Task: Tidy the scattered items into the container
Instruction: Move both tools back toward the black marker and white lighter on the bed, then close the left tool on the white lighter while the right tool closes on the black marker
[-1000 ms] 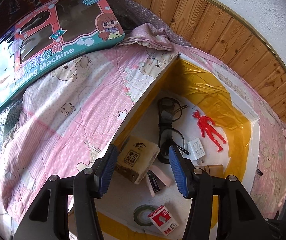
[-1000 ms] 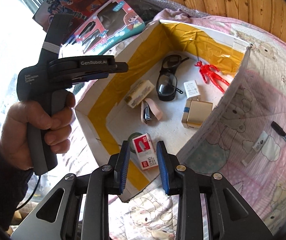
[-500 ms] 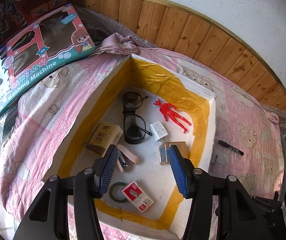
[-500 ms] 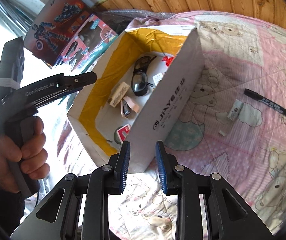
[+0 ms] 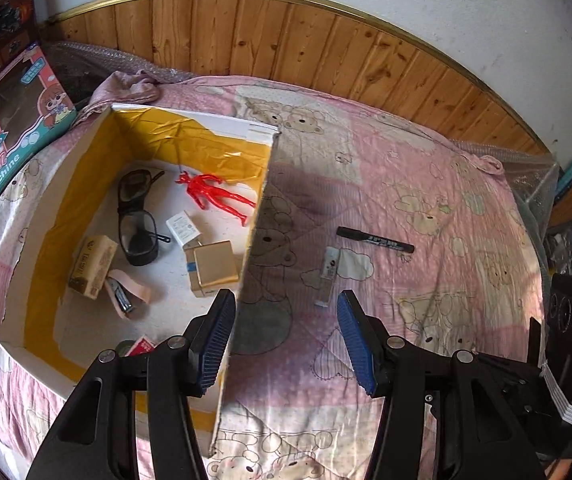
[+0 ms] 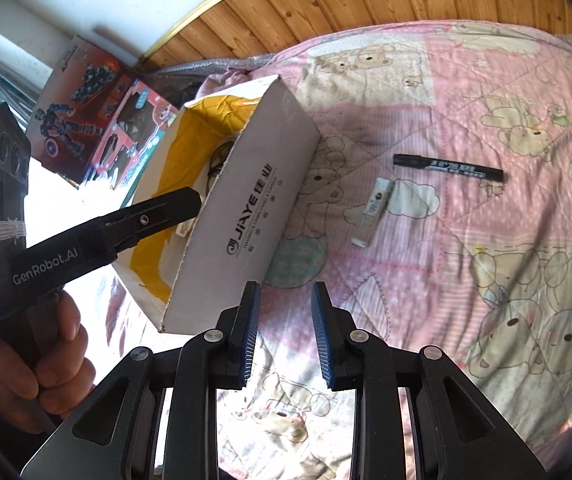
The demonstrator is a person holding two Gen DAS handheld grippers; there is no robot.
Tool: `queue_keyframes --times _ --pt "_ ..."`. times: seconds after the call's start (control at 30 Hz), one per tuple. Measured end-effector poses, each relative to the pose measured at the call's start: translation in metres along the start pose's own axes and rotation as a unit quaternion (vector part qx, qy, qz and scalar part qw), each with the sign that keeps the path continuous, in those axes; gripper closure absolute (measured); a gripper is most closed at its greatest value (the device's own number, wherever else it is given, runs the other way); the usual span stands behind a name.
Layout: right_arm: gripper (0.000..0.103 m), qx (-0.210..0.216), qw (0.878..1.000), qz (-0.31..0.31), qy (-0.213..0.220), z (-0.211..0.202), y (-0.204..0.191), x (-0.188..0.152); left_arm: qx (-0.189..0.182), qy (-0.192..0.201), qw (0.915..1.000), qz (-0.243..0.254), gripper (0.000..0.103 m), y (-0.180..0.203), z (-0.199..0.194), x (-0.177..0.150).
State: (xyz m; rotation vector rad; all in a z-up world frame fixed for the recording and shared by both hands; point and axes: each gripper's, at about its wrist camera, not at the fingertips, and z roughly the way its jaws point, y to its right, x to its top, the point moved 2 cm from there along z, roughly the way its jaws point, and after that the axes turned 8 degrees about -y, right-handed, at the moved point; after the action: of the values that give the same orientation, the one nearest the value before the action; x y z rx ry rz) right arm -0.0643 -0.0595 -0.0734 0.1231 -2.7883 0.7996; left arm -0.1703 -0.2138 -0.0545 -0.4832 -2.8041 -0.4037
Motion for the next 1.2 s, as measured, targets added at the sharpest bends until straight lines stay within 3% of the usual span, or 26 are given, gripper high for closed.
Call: queue_keyframes --times 0.27,0.47,0.8,1.2 --pt "0.075 -0.026 0.999 0.025 0.018 -0.020 0.044 0.003 -0.005 -0.033 0.9985 0.044 0.048 0.046 0.036 0.002" --pt "0.074 -0.064 0.998 0.004 0.017 -0.026 0.068 0.016 -0.005 -0.062 0.9966 0.055 0.048 0.061 0.072 0.006" --pt "0.074 -0.132 0.984 -0.114 -0.019 -0.003 0.091 0.060 -0.022 -0.103 0.9943 0.021 0.049 0.053 0.130 0.015" --pt "0.074 -0.152 0.954 -0.245 -0.084 0.054 0.116 0.110 0.005 -0.123 0.9923 -0.009 0.049 0.035 0.187 0.020"
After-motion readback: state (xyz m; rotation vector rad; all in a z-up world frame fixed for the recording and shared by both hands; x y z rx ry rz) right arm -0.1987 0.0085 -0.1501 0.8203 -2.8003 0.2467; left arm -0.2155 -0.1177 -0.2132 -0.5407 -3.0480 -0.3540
